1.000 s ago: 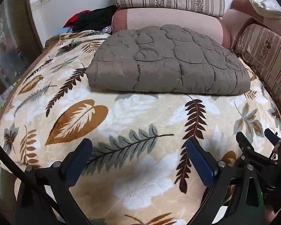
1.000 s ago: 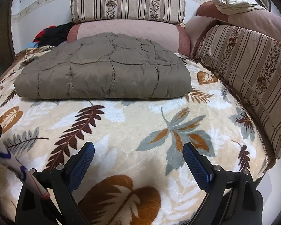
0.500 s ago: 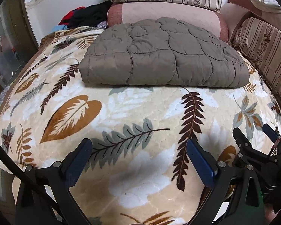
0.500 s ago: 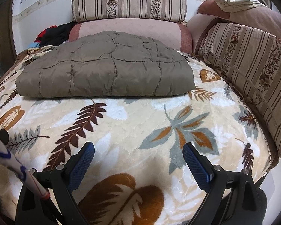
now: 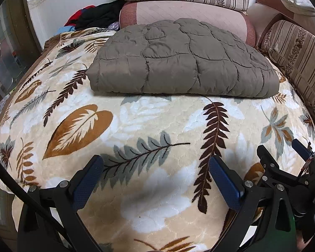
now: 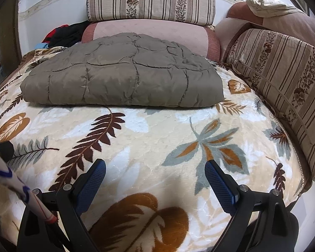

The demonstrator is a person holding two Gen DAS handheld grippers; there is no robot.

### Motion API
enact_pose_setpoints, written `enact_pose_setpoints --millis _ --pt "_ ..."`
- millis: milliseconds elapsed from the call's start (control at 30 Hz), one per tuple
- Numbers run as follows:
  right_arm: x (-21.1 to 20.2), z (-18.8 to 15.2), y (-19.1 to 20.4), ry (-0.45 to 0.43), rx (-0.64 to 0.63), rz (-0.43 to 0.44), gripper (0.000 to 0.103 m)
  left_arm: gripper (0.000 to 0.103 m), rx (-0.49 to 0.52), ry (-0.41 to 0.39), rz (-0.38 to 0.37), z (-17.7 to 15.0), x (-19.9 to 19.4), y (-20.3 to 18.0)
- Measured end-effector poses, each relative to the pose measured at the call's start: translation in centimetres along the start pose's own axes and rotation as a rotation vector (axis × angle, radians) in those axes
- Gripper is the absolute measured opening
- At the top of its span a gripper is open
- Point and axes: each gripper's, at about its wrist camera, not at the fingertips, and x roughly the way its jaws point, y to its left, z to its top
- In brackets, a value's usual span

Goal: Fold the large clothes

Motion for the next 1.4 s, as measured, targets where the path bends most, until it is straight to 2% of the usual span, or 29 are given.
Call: enact_pose_setpoints --millis 600,1400 --pt "0.07 0.05 0.13 0.002 -0.004 -0.003 0.097 0.1 0.009 -0.019 -0.015 0.07 -0.27 -0.28" --pt "-0.61 0.19 -0.06 -0.031 -0.011 -0.029 0.097 0.1 -0.004 -0.005 -0.02 -0.27 0.31 -0.06"
